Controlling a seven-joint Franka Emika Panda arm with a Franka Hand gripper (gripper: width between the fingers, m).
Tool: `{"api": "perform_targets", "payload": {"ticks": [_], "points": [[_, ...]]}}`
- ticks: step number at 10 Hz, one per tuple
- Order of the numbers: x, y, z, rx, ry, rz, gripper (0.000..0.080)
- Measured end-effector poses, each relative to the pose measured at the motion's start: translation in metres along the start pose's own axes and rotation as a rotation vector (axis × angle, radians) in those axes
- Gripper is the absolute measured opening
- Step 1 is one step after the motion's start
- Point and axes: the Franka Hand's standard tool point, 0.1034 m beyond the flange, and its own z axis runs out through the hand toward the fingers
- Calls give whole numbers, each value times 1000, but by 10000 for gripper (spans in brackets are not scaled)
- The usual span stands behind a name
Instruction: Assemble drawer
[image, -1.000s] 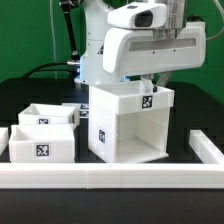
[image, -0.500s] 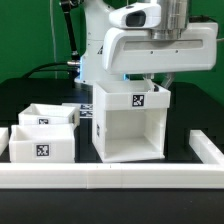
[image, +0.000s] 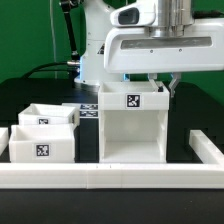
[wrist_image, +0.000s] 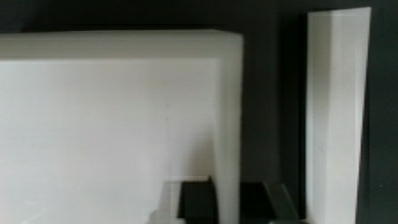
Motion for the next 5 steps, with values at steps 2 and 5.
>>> {"api": "perform_targets", "payload": {"ticks": [2, 5], "points": [[-1, -3, 0, 9, -4, 126, 38], [1, -3, 3, 27, -18, 391, 38]]}}
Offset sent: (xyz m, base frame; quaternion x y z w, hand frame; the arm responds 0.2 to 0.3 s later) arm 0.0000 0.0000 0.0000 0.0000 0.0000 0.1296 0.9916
